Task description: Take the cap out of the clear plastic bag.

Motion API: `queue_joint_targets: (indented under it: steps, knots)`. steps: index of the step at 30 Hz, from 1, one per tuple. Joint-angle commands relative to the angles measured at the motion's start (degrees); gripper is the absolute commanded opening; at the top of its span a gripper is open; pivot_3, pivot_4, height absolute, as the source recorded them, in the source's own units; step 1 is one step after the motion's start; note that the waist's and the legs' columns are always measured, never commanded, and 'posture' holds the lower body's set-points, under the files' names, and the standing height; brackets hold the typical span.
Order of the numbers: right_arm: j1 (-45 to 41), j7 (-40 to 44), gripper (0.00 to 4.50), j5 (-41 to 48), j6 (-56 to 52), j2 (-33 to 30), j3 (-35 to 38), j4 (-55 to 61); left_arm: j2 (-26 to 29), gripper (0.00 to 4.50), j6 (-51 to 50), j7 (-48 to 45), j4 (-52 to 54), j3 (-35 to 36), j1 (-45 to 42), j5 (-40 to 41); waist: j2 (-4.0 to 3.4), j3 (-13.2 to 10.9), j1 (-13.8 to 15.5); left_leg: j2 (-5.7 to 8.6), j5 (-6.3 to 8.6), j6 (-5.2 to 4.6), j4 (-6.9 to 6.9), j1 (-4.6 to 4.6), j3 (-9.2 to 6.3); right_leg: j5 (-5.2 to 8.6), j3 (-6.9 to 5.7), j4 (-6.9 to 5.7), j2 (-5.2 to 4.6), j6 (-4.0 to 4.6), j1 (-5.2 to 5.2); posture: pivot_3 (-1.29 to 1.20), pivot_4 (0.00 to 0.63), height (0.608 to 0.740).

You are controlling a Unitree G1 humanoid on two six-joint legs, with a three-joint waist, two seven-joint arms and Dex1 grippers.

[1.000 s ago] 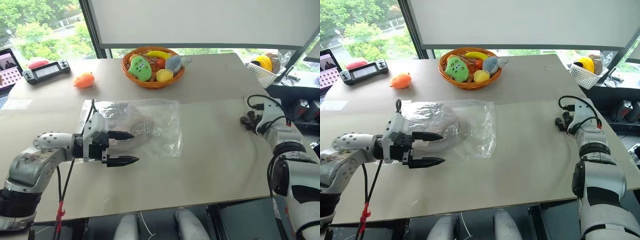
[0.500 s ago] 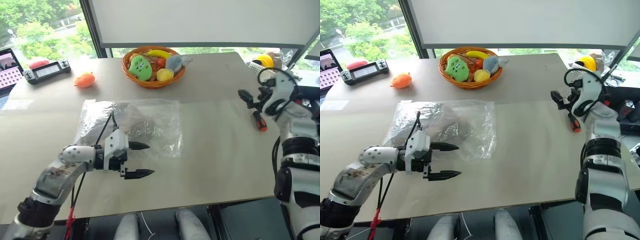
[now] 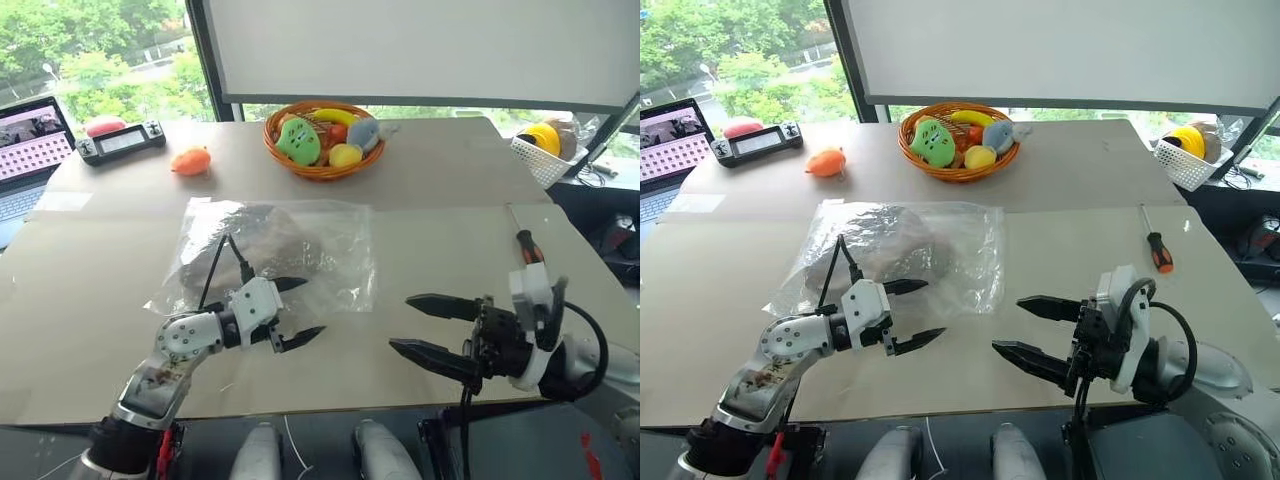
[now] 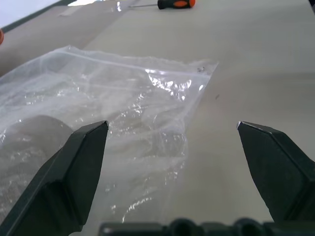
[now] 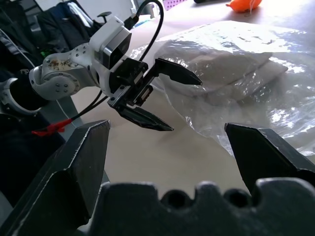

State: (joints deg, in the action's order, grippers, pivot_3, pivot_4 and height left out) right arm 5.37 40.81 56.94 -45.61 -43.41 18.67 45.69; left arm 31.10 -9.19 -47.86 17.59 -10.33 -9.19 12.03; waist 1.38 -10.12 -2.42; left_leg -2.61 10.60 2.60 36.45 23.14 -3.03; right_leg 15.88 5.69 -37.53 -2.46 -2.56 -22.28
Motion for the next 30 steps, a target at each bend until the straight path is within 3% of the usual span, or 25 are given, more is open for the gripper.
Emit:
queue_joint_targets:
  steps: [1,11,23,27,30]
  knots:
    - [-1.0,-1.5,4.47,-7.2,2.2,-2.3,-3.8,0.6,-0.6,4.50,2.1,-1.4,-0.3,-1.7,-2.0,-0.8,0.00,0.0,0.0,0.00,0.00,0.00,0.00,0.00,0.00,0.00,0.00,-0.01,0.00,-0.01,-0.01,0.00,0.150,0.735]
    - [0.6,1.8,4.47,-17.2,5.5,-8.8,-6.5,0.3,-7.1,4.50,2.2,-1.5,-10.9,-7.8,-7.9,-4.2,0.01,0.0,0.7,0.04,0.03,-0.04,-0.20,0.28,-0.08,-0.12,-0.09,0.39,-0.02,-0.34,-0.05,0.00,0.150,0.735]
    - [2.5,0.1,4.47,-16.2,3.8,-8.3,-3.2,3.7,-10.7,4.50,10.7,5.4,-18.1,-9.3,-8.9,-13.0,0.02,0.0,1.2,0.04,0.04,-0.06,-0.22,0.23,-0.08,-0.12,-0.08,0.40,-0.01,-0.36,-0.03,0.00,0.150,0.735]
    - [3.0,-0.6,4.50,-16.2,3.7,-8.0,-3.2,4.3,-11.9,3.41,12.6,7.0,-19.4,-9.5,-9.4,-14.6,0.02,0.0,1.5,0.04,0.04,-0.06,-0.22,0.25,-0.07,-0.12,-0.08,0.41,-0.02,-0.36,-0.03,0.00,0.150,0.735]
    - [2.8,-1.0,4.50,-16.2,3.6,-7.9,-3.4,4.4,-12.8,2.24,12.7,7.8,-19.8,-9.9,-9.9,-15.6,0.02,0.0,1.6,0.05,0.04,-0.06,-0.22,0.25,-0.08,-0.12,-0.08,0.41,-0.02,-0.36,-0.03,0.00,0.150,0.735]
